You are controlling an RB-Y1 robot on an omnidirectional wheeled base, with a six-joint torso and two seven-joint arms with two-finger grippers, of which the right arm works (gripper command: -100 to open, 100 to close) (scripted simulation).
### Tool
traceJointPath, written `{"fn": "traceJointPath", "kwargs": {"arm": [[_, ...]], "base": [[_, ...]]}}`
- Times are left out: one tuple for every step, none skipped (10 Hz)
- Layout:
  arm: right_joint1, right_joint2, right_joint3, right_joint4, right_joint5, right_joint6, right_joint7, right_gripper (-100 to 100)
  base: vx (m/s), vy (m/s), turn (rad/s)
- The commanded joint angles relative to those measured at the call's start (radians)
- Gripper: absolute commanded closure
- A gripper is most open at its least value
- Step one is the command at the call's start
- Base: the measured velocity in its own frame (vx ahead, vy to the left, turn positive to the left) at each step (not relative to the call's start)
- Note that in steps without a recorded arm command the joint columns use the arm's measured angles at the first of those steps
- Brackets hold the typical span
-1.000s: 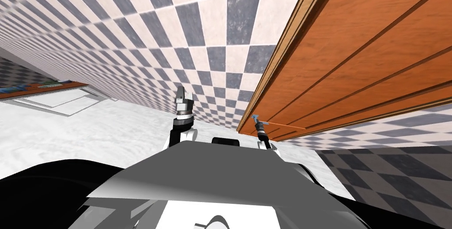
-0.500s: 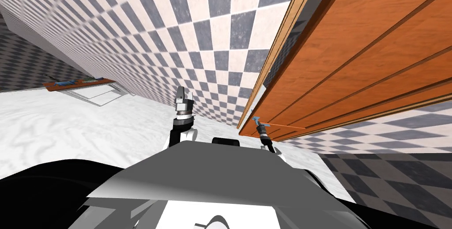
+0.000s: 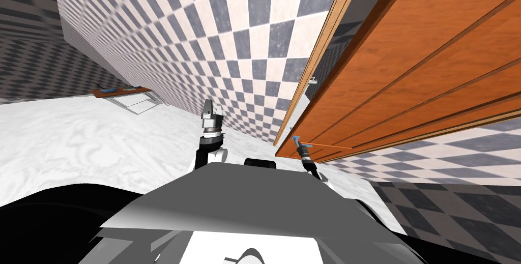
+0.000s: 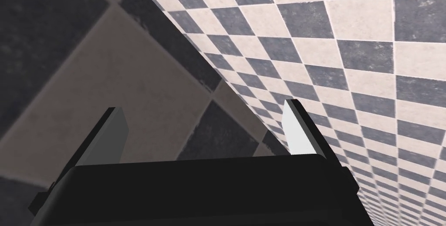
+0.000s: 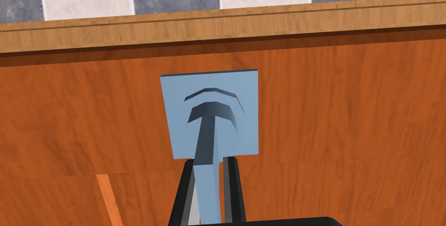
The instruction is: Pull the door open
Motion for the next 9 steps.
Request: {"fn": "traceJointPath", "kwargs": {"arm": [[0.016, -0.01, 0.007, 0.001, 0.003, -0.022, -0.012, 100], [0.025, -0.018, 0.011, 0.003, 0.006, -0.037, -0.019, 100], [0.034, -0.026, 0.015, 0.004, 0.008, -0.052, -0.027, 100], [0.047, -0.037, 0.021, 0.007, 0.011, -0.073, -0.039, 100], [0.047, -0.037, 0.021, 0.007, 0.011, -0.073, -0.039, 100], [0.055, -0.043, 0.025, 0.009, 0.013, -0.086, -0.045, 100], [0.064, -0.05, 0.029, 0.01, 0.015, -0.1, -0.053, 100], [0.064, -0.041, 0.031, 0.004, 0.017, -0.087, -0.047, 100], [0.078, -0.048, 0.034, 0.013, 0.018, -0.114, -0.054, 100]], "base": [[-0.194, -0.071, 0.13], [-0.212, -0.053, 0.147], [-0.215, -0.078, 0.138], [-0.243, -0.093, 0.22], [-0.182, -0.075, 0.088], [-0.134, -0.063, 0.074], [-0.153, -0.065, 0.162], [-0.073, -0.026, 0.042], [-0.163, -0.055, 0.221]]}}
